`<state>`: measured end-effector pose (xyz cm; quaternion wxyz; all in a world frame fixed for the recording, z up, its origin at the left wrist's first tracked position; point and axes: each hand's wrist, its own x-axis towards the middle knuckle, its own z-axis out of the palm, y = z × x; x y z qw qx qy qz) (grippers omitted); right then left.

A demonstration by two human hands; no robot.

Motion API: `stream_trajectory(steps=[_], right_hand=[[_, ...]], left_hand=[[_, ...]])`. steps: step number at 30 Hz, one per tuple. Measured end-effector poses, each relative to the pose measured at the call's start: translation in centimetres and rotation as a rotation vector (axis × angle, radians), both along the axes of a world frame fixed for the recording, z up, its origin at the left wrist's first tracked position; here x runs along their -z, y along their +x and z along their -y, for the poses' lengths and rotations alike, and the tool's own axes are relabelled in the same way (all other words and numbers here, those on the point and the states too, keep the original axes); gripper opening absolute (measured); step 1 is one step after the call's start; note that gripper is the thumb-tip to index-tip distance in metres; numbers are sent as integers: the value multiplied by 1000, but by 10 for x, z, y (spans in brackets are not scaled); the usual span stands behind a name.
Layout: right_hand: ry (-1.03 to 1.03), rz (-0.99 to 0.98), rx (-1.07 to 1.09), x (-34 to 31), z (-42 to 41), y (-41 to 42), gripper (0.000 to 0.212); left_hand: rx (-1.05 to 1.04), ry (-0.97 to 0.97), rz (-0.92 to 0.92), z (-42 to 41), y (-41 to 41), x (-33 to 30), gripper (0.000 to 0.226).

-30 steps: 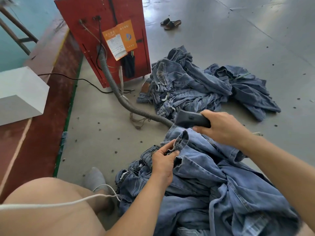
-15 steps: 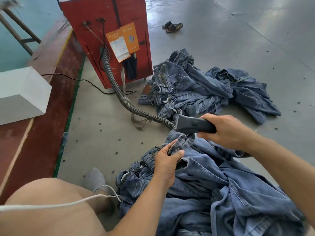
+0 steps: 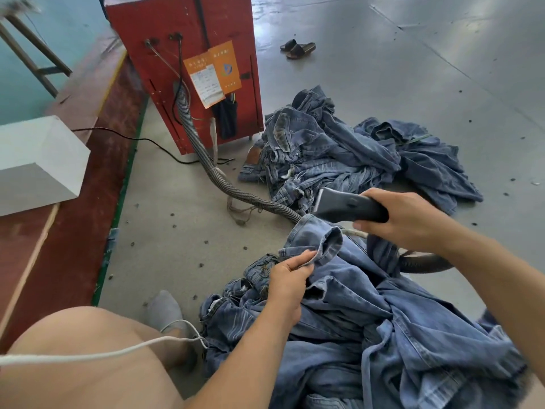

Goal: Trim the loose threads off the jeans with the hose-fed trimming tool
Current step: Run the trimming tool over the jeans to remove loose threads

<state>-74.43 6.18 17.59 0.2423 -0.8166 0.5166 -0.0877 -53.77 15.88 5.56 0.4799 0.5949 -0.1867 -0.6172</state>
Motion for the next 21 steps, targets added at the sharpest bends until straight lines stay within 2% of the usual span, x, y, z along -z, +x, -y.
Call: stream_trajectory(steps=[3,7,11,13,16,21], right_hand=[[36,-98,22,0,6,-16,27],[84,-242,-53,0,10,-20,30],[119,-380,-166,-2,8,-18,30],[161,-439,-226,3,0,-10,29],[151,-500,-318,19,-14,5,29],[113,-309,-270,14,-8,6,32]], left_hand=[[-66,5,281,-3,3,8,47],[-14,-177,604,-15,2,14,69],[-14,-374,733,-17,-4,12,65],[-54,-384,680,-15,-7,11,52],[-132,-324,470,-13,-10,12,40],[-199,-153,136,-4,0,17,32]])
